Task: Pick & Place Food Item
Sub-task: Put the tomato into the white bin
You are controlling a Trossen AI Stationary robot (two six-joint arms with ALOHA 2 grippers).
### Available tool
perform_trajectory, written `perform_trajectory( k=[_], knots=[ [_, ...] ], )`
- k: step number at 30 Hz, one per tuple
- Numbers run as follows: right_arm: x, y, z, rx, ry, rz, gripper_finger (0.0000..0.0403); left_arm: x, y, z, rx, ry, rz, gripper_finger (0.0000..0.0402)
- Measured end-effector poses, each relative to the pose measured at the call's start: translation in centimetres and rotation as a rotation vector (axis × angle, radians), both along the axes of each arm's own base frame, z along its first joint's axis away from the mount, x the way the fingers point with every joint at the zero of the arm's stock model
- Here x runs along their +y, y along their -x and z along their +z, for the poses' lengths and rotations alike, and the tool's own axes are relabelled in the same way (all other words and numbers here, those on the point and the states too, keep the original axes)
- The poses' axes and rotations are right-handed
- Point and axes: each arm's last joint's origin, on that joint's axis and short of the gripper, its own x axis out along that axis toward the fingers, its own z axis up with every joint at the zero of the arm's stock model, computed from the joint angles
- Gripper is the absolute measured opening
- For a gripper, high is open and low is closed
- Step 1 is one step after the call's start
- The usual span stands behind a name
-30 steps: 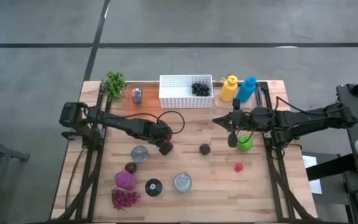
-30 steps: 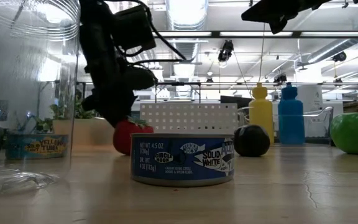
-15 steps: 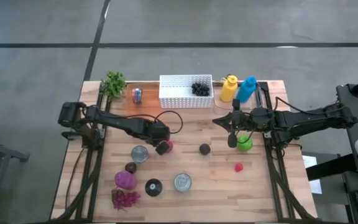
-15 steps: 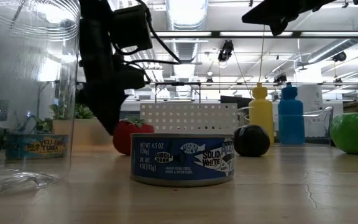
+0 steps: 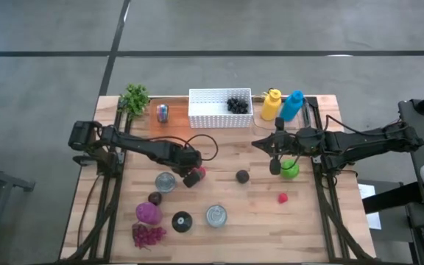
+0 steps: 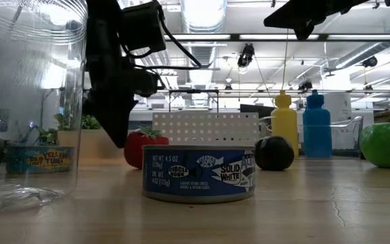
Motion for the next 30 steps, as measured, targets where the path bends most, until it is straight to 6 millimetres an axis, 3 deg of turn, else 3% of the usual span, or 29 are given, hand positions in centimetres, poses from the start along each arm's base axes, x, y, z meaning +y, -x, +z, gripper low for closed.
perform_trajectory(
  k=[30],
  knots=[
    [0.0, 0.0, 0.0, -0.001, 0.000, 0.000, 0.0008, -0.9, -1.3, 0.3, -0.140, 0.046, -0.110, 0.0026]
  ],
)
